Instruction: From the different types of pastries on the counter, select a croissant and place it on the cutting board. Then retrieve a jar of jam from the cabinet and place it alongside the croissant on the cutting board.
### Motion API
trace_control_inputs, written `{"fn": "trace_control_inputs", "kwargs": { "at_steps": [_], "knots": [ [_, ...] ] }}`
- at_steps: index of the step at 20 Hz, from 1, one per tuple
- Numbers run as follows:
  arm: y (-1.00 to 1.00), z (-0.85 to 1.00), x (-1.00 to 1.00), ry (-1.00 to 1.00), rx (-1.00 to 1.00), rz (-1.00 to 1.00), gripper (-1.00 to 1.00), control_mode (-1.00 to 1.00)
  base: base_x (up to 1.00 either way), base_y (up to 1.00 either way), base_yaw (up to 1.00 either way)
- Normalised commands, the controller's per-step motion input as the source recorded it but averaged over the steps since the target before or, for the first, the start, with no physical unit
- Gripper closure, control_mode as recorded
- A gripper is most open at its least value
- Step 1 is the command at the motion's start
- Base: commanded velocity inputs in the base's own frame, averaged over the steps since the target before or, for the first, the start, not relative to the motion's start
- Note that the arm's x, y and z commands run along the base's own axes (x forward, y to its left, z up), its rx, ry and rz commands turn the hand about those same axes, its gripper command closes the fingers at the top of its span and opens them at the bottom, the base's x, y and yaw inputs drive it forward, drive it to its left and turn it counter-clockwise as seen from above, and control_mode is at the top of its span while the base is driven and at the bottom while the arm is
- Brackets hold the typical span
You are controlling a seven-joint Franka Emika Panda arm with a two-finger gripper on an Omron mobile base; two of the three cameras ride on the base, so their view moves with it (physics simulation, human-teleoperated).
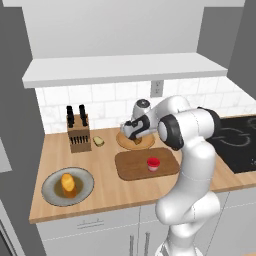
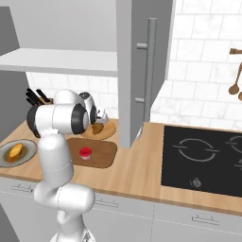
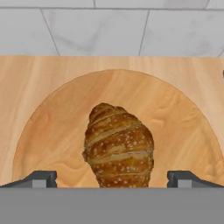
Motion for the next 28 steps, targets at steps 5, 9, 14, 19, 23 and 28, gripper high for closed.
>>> {"fn": "trace_control_inputs", "kwargs": {
  "at_steps": [5, 9, 14, 19, 23, 28],
  "knots": [
    [0.00, -0.21, 0.00, 0.00, -0.04, 0.00, -1.00, -1.00, 0.00, 0.00, 0.00],
    [0.00, -0.28, 0.00, 0.01, -0.03, 0.00, -1.00, -1.00, 0.00, 0.00, 0.00],
    [-0.02, -0.07, 0.00, 0.00, -0.05, 0.01, -1.00, -1.00, 0.00, 0.00, 0.00],
    [-0.16, -0.07, -0.04, 0.00, 0.00, 0.01, -1.00, -1.00, 0.00, 0.00, 0.00],
    [-0.26, -0.20, -0.04, 0.00, 0.00, 0.00, -1.00, -1.00, 0.00, 0.00, 0.00],
    [0.20, -0.18, 0.20, -0.01, 0.00, 0.00, -1.00, -1.00, 0.00, 0.00, 0.00]
  ]
}}
